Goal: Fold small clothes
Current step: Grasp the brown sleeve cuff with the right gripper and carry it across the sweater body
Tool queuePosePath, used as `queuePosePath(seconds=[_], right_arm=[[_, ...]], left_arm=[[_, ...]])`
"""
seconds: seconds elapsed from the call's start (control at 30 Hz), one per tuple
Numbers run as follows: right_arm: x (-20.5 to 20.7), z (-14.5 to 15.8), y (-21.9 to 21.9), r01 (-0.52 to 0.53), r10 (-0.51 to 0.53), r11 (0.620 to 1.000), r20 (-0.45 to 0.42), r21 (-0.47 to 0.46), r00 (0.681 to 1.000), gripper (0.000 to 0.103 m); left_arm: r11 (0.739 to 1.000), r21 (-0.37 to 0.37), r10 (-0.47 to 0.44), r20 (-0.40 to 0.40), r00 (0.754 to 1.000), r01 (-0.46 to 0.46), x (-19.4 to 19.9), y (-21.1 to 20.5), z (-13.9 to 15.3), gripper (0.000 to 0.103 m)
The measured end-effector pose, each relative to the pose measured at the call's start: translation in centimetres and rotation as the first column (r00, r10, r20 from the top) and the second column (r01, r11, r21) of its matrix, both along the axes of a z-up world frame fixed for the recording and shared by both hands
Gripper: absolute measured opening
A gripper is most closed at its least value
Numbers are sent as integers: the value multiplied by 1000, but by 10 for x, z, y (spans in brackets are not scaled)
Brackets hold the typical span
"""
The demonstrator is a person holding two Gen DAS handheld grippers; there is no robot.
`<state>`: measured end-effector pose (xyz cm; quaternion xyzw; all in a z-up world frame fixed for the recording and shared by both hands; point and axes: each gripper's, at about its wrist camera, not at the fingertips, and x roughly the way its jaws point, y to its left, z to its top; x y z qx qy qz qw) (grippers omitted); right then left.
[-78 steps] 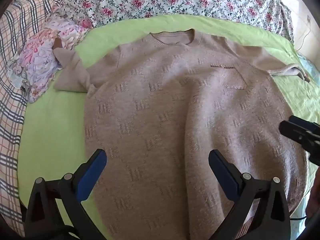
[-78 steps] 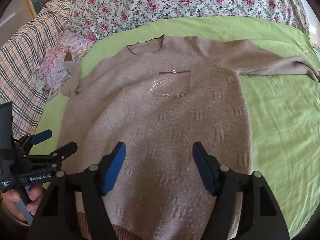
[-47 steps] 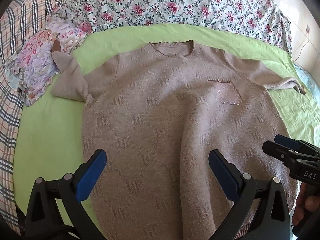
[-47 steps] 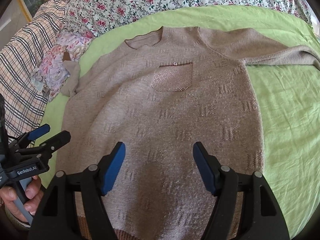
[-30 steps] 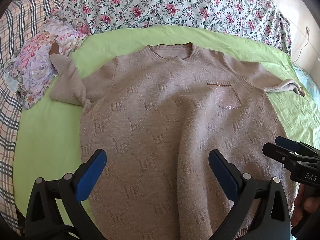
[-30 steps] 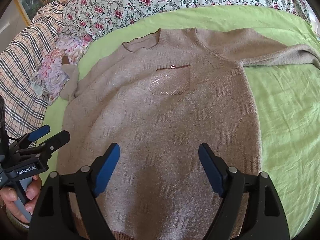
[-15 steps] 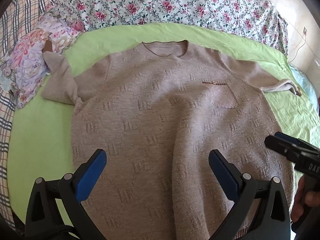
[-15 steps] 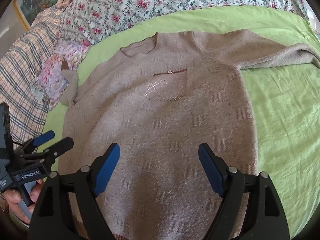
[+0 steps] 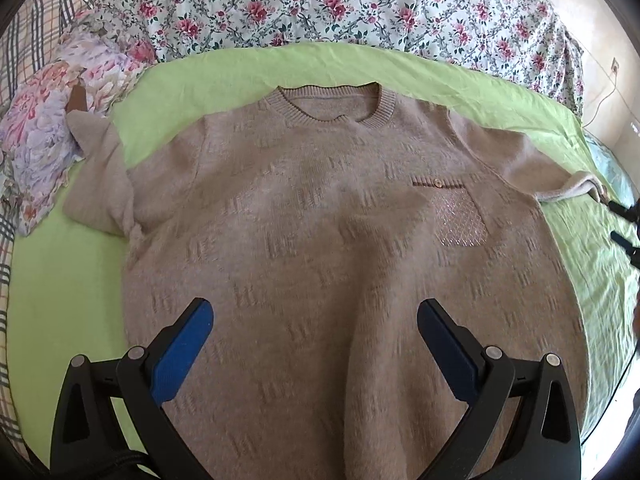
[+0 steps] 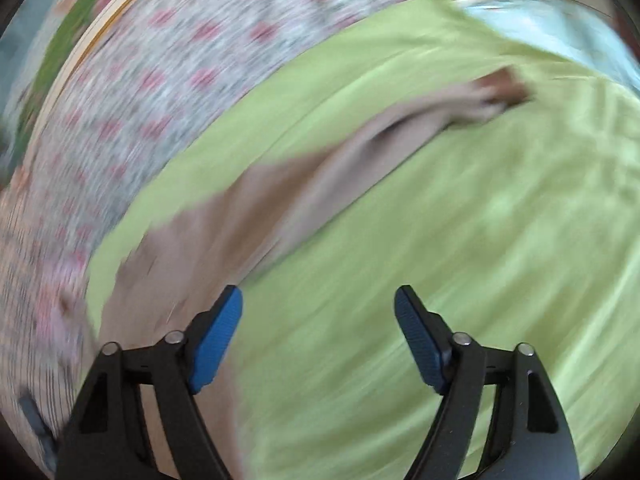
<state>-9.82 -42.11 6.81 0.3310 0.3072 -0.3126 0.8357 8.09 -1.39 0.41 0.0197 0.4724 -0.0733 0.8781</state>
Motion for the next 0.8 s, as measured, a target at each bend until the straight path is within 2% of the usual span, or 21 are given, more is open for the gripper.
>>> queuePosePath(seconds=[0.17, 0.27, 0.33, 0.4, 0.43, 0.47, 0.57, 0.67, 0.77, 0.8], right_arm=[[-11, -4, -101, 204, -206, 977, 32, 57, 978, 58], [-11, -9, -144, 259, -272, 956, 83, 137, 959, 55], [-9, -12, -163, 279, -292, 948, 69, 156, 954, 54], [-2, -19, -177, 295, -308, 940, 55, 173, 950, 40], [3, -21, -182, 288, -301, 942, 54, 173, 952, 22], [7, -19, -184, 282, -294, 947, 61, 151, 954, 10], [21, -3, -172, 218, -222, 974, 87, 58, 971, 8], [53, 20, -140, 65, -61, 998, 129, -21, 990, 8], [90, 30, -100, -97, 101, 995, 161, -36, 982, 8], [111, 31, -78, -172, 175, 985, 167, -32, 970, 8]], left_arm=[[1000, 4, -20, -38, 999, 20, 14, -16, -12, 102], [999, 17, -37, -46, 998, 38, 20, -29, -19, 102], [999, 20, -49, -57, 997, 50, 24, -36, -23, 102], [998, 23, -57, -67, 996, 58, 28, -43, -27, 102], [998, 23, -58, -69, 996, 60, 30, -45, -29, 102], [998, 21, -61, -74, 995, 62, 32, -47, -30, 102], [998, 13, -64, -67, 996, 65, 36, -48, -32, 102], [998, 1, -63, -68, 996, 63, 39, -46, -32, 102], [999, -15, -53, -67, 996, 52, 38, -36, -30, 102], [999, -22, -47, -66, 997, 46, 37, -32, -28, 102]])
